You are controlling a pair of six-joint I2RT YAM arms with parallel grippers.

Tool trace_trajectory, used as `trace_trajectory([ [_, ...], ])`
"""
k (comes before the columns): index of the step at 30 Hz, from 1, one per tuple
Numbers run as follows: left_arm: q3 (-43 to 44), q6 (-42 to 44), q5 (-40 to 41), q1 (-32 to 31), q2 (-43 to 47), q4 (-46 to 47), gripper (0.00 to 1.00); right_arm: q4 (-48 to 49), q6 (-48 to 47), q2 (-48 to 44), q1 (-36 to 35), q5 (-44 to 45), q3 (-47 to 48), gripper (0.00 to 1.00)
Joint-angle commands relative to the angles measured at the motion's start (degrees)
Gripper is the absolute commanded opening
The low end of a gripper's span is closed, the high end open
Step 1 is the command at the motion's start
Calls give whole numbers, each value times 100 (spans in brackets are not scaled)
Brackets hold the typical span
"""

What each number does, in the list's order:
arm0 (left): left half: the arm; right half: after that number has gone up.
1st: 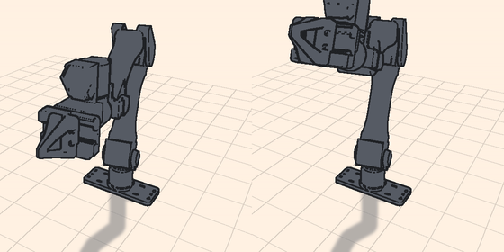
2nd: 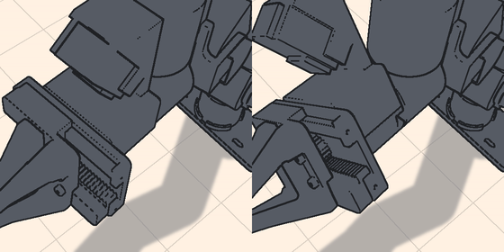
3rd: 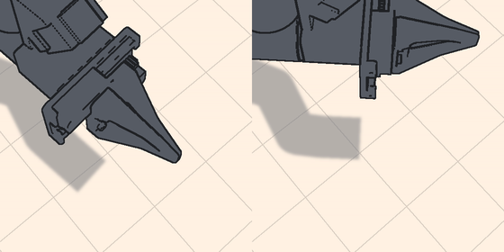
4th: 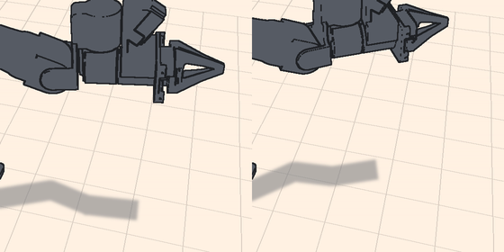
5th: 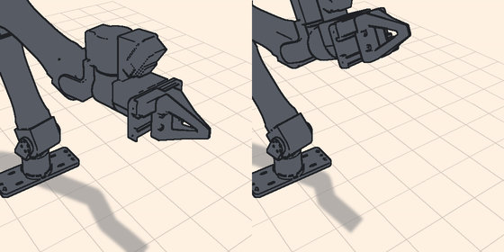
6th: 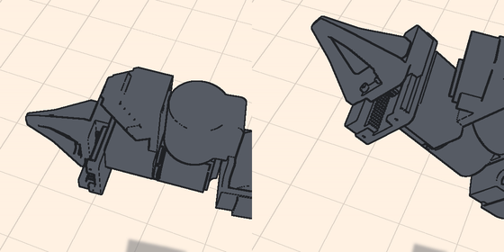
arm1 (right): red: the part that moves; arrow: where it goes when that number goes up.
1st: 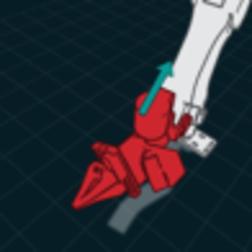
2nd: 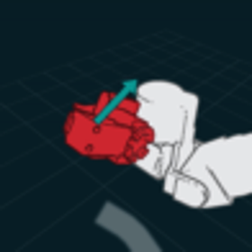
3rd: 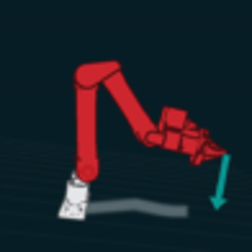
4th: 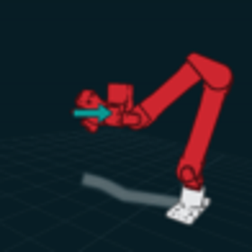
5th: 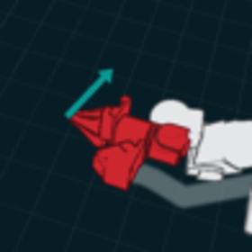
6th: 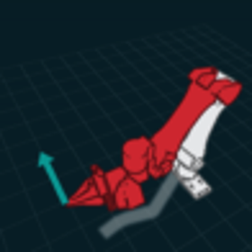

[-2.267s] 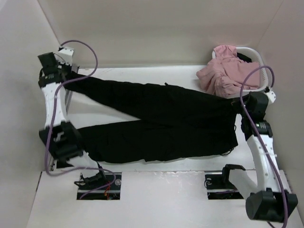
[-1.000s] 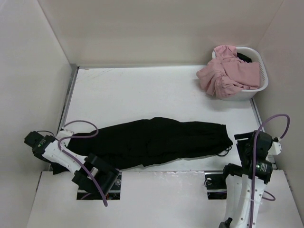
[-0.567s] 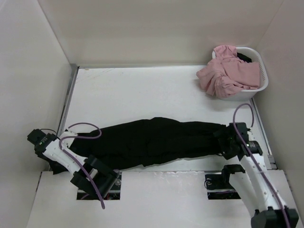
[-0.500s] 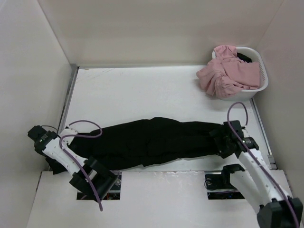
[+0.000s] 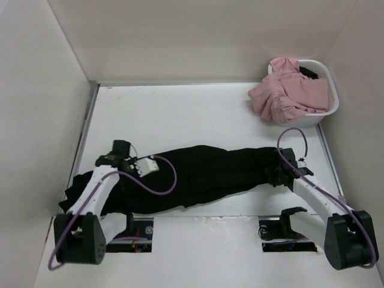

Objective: Fold and stack the trousers
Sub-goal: Fold the trousers

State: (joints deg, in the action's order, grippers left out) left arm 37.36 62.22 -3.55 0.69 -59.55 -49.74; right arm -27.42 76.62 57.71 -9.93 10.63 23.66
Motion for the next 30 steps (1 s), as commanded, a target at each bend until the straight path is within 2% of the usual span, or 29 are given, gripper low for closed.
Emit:
trace_trajectory([
  [1, -195, -851, 512, -1055, -363, 823, 53, 825, -77, 126, 242, 229, -98, 19],
  [3, -116, -860, 680, -1460, -950, 1341, 53, 1010, -51, 126, 303, 264, -72, 9],
  [5, 68, -834, 829, -1611, -1714, 1930, 52, 1307, 2, 100, 373, 360, -28, 4],
  [10, 1200, -895, 1190, -1541, -3508, 2994, 45, 1766, 256, 117, 576, 641, 16, 3],
  [15, 2440, -1010, 1349, -1470, -4091, 3524, 46, 1652, 301, 152, 831, 712, 77, 3],
  [17, 2644, -975, 1278, -1540, -3960, 3392, 49, 1600, 108, 170, 892, 668, 112, 13],
  [23, 2338, -817, 1225, -1436, -2968, 2102, 58, 1582, -1235, 153, 1129, 195, 332, 55],
  [27, 2030, -510, 1251, -603, -2229, 1634, 61, 1004, -1851, -294, 1218, -61, 551, 69],
  [30, 1863, -115, 1190, 214, -1938, 1572, 63, 388, -2019, -760, 1200, -70, 719, 72],
])
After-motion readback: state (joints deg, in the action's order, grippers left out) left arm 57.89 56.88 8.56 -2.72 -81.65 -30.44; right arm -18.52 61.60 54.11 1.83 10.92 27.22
